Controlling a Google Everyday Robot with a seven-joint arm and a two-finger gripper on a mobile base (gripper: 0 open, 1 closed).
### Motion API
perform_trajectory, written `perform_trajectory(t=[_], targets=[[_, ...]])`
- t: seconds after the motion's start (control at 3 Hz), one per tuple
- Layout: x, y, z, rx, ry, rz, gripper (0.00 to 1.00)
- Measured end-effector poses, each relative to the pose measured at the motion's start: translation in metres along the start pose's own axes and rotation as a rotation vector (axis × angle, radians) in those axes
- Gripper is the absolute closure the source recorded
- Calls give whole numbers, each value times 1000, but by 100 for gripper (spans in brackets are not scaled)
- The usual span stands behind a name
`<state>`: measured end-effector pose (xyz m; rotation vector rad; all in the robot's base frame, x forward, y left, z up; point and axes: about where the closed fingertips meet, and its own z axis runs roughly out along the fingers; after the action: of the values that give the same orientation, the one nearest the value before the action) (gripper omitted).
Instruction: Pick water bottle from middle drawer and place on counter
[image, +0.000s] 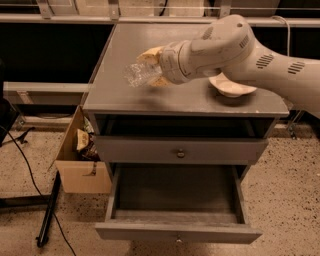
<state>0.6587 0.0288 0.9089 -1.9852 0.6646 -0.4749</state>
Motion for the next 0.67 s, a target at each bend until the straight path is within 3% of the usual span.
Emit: perform_trajectory(t=[0.67], targets=[[34,-24,6,104,-57,12,100]])
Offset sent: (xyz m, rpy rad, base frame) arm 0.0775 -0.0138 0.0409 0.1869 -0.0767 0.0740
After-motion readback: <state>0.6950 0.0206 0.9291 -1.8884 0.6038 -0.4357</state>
